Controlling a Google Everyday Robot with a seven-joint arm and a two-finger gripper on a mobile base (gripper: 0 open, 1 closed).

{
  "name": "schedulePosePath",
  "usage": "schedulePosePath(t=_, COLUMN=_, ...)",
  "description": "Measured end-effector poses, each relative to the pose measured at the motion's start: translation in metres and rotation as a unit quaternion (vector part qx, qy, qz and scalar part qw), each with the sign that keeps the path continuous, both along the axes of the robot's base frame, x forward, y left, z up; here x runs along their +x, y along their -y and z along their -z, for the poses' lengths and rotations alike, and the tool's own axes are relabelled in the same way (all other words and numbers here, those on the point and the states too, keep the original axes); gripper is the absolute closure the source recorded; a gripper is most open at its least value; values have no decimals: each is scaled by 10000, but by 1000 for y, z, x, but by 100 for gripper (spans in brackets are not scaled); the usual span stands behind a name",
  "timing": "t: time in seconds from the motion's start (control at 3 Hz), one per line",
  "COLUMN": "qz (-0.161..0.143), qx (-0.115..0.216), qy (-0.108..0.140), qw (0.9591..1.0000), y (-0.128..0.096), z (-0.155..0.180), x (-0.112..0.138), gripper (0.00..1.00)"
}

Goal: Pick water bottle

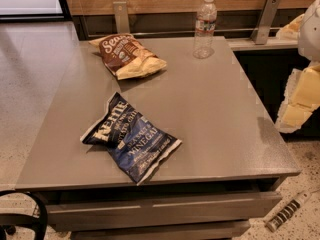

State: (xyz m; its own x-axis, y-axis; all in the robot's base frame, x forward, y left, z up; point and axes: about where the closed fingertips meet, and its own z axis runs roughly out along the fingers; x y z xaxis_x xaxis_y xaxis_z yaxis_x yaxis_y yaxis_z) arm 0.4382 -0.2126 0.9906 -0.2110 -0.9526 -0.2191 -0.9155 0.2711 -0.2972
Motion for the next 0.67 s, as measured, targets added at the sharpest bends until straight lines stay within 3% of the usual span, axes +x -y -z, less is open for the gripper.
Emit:
schedulePosePath(t=0.33, qz=0, qx=0, qy=1, qw=10000, y=0, z=0, x=0, gripper=0)
schedulePosePath(t=0.67, qz=126, qx=150, qy=231, qw=9995, y=6, z=-2, x=14, gripper=0)
